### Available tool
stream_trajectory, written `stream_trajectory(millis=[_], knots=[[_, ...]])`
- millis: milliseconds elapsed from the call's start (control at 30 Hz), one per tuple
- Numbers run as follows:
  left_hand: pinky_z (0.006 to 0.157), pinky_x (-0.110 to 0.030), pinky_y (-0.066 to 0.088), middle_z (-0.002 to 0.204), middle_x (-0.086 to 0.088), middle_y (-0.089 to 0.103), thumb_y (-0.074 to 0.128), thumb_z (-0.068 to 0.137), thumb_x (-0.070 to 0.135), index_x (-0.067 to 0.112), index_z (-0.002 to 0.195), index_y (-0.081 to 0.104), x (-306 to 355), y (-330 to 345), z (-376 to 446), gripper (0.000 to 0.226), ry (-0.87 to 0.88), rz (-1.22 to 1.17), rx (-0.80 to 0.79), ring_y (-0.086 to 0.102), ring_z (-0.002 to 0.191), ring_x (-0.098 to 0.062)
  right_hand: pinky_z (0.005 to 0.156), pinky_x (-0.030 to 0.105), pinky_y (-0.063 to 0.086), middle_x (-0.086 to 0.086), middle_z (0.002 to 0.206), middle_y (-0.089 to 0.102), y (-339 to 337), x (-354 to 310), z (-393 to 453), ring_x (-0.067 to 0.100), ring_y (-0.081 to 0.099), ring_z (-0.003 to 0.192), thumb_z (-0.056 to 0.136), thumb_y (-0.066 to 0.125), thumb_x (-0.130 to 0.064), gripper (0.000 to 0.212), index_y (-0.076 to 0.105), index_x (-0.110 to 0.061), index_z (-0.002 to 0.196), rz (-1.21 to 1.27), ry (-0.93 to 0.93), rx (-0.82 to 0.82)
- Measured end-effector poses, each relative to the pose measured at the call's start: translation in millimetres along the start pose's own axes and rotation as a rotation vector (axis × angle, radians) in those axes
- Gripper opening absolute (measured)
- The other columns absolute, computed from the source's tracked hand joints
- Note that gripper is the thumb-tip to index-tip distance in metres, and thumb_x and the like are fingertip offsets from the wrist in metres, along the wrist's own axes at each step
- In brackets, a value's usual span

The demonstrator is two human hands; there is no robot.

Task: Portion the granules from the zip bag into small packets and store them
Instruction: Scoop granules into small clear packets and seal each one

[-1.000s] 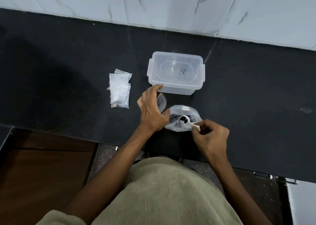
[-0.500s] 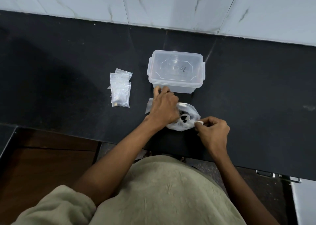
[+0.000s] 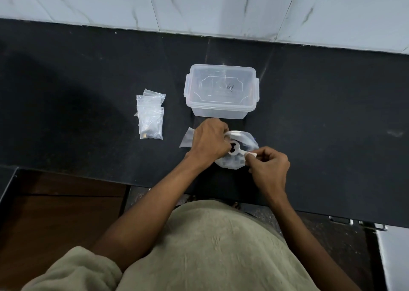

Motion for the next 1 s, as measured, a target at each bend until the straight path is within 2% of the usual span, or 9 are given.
stream_trajectory(millis=[100,233,333,433,500,633,700,833,1000], knots=[[0.062,-0.029,0.05,0.069,-0.001,0.071,0.07,0.072,0.014,0.014,0.079,0.078,-2.1,-8.5,4.1,0.01,-0.101,-0.114,0.014,0.062,0.063,-0.015,0.049,0.028,0.048,0.001,0.051,0.063,2.9,2.3,-1.2,0.009,0.053,0.046,0.072,0.076,-0.008,0.017,0.068,-0.013,0.058,-0.162,-0.063,-0.05],[0.067,-0.027,0.054,0.07,0.004,0.072,0.072,0.071,0.015,0.019,0.078,0.079,-18.2,-16.5,15.3,0.011,-0.285,-0.223,0.001,0.067,0.068,-0.014,0.049,0.03,0.047,-0.001,0.048,0.061,4.0,6.1,-0.1,0.009,0.052,0.045,0.07,0.079,-0.01,0.019,0.067,-0.016,0.056,-0.225,-0.107,-0.077],[0.071,-0.03,0.058,0.071,0.008,0.071,0.072,0.072,0.018,0.023,0.075,0.075,-22.5,-11.7,15.6,0.007,-0.336,-0.27,-0.054,0.068,0.071,-0.011,0.048,0.027,0.046,-0.001,0.048,0.061,4.4,5.3,1.4,0.007,0.051,0.044,0.069,0.078,-0.01,0.016,0.068,-0.014,0.057,-0.221,-0.125,-0.071],[0.078,-0.033,0.059,0.085,0.007,0.072,0.074,0.073,0.019,0.023,0.087,0.073,-19.9,-4.7,11.1,0.015,-0.334,-0.309,-0.154,0.069,0.082,-0.012,0.049,0.026,0.048,-0.002,0.051,0.064,3.5,2.2,1.4,0.007,0.054,0.045,0.071,0.077,-0.007,0.014,0.07,-0.013,0.06,-0.188,-0.148,-0.068],[0.075,-0.031,0.058,0.089,0.007,0.071,0.076,0.074,0.023,0.02,0.093,0.073,-17.6,-0.9,7.6,0.02,-0.317,-0.295,-0.178,0.068,0.083,-0.011,0.048,0.025,0.05,-0.003,0.054,0.065,2.8,1.0,1.1,0.007,0.057,0.047,0.074,0.077,-0.005,0.015,0.07,-0.012,0.063,-0.151,-0.194,-0.077],[0.052,-0.02,0.045,0.068,0.002,0.066,0.07,0.071,0.015,0.007,0.077,0.072,-13.1,6.0,0.7,0.009,-0.306,-0.232,-0.113,0.06,0.063,-0.012,0.049,0.029,0.05,-0.004,0.057,0.065,-12.1,-7.1,3.1,0.013,0.06,0.048,0.075,0.077,0.0,0.015,0.071,-0.011,0.067,-0.175,-0.4,0.007],[0.044,-0.023,0.035,0.057,-0.002,0.055,0.067,0.069,0.01,0.0,0.067,0.064,-10.9,11.8,-1.4,0.011,-0.297,-0.215,-0.129,0.05,0.053,-0.017,0.049,0.029,0.048,-0.003,0.058,0.062,-17.0,-6.7,6.8,0.013,0.057,0.049,0.074,0.076,0.0,0.013,0.068,-0.008,0.066,-0.265,-0.488,0.025],[0.05,-0.026,0.04,0.064,-0.007,0.061,0.071,0.069,0.012,0.001,0.069,0.065,-9.6,15.1,1.5,0.013,-0.277,-0.214,-0.199,0.054,0.059,-0.02,0.043,0.037,0.042,0.0,0.053,0.05,-7.6,1.7,10.7,0.02,0.045,0.044,0.07,0.072,0.0,0.026,0.051,-0.007,0.056,-0.433,-0.548,-0.044],[0.063,-0.028,0.045,0.085,-0.003,0.066,0.075,0.071,0.026,0.013,0.085,0.065,-6.2,22.7,-3.0,0.021,-0.254,-0.133,-0.256,0.064,0.081,-0.024,0.038,0.037,0.037,0.0,0.047,0.041,0.6,5.6,9.1,0.022,0.038,0.04,0.066,0.07,0.001,0.034,0.04,-0.007,0.053,-0.463,-0.529,-0.091]])
Point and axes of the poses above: each hand's wrist, its own z-axis towards the middle knuckle, its own y-axis out of the palm, x = y × z, the point moved 4 cm from there along z, towards the middle knuckle
